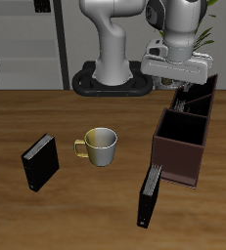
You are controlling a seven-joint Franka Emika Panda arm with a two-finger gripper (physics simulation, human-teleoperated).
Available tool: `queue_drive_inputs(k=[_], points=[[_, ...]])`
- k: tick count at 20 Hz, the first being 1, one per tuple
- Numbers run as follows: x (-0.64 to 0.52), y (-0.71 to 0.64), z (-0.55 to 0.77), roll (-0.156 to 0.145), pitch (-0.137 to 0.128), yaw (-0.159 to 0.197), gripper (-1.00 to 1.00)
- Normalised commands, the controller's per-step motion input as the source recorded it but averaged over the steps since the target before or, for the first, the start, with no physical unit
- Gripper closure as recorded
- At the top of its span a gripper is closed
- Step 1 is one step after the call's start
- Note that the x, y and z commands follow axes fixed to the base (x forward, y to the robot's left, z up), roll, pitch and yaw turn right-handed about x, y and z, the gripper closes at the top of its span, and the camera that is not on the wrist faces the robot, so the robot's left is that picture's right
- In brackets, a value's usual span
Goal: Place the yellow book into the left desk caddy's front compartment and place the white-yellow mug into the left desk caddy's right compartment
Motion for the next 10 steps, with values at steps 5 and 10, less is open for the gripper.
queue_drive_inputs(k=[5, 10], points=[[0.15, -0.77, 0.41, -0.047, -0.048, 0.075, -1.0], [0.16, -0.53, 0.17, -0.01, -0.006, 0.059, -1.0]])
